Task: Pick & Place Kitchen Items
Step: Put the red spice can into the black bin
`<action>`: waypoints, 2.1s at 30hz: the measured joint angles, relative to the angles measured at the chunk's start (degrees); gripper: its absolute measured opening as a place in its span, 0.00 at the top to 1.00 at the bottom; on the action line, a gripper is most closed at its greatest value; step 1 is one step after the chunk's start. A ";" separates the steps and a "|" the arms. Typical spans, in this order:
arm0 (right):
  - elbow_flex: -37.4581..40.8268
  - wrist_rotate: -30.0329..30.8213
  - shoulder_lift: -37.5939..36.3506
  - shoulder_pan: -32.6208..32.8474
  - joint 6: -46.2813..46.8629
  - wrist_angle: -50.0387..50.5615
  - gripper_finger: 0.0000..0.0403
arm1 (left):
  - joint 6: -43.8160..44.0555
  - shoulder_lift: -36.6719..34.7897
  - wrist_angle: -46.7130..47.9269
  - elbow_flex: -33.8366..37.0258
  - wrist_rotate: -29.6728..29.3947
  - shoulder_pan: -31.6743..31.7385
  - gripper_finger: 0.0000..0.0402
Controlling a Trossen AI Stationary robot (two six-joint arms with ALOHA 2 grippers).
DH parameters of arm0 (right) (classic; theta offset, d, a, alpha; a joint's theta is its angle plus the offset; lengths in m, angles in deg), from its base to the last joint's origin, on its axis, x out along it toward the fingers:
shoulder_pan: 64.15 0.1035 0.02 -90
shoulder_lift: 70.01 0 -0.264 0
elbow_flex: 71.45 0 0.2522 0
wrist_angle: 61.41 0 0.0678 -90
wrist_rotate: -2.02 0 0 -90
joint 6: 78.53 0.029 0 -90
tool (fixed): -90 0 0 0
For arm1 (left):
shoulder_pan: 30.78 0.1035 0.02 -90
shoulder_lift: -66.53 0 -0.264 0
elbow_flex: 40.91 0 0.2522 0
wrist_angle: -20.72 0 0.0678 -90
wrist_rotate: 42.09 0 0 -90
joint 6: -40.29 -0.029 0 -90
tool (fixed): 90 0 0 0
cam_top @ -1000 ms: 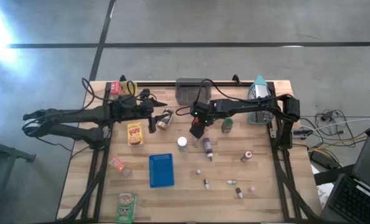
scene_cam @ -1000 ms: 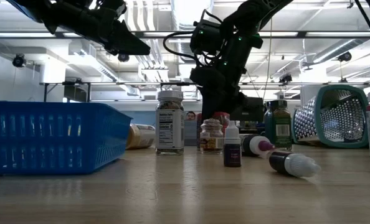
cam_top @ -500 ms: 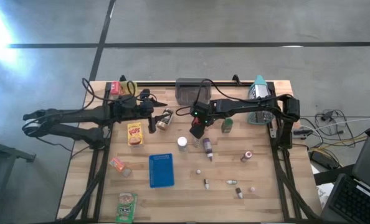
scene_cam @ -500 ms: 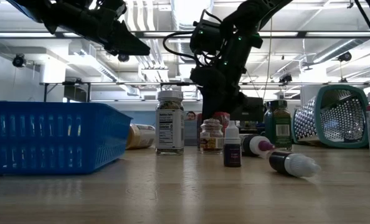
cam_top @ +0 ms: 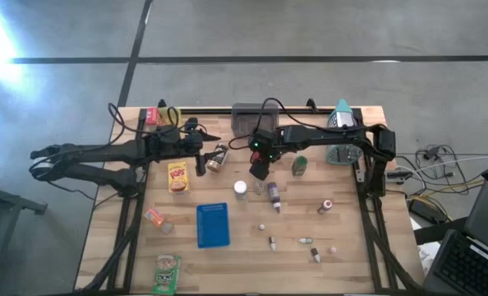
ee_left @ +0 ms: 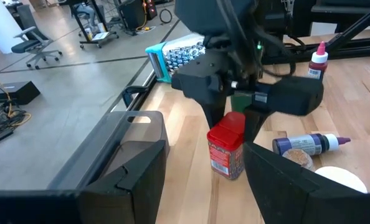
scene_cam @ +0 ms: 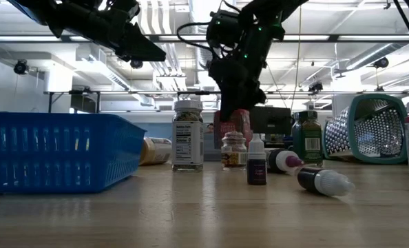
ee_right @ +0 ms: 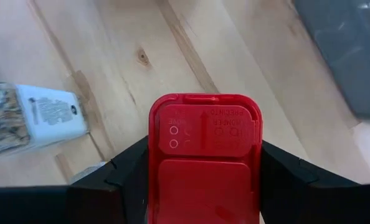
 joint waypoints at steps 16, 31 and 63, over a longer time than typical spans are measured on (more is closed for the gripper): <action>-12.31 0.10 -0.16 -7.39 -5.16 9.76 0.47 | -0.07 0.00 -0.04 0.00 0.00 0.00 0.46; -17.18 0.23 -0.16 -17.89 4.49 4.41 0.47 | -0.13 0.00 -0.13 0.00 -0.02 0.00 0.46; -9.20 4.16 5.93 -22.79 17.87 -4.89 0.44 | 0.90 0.00 0.06 -0.02 -0.50 0.00 0.46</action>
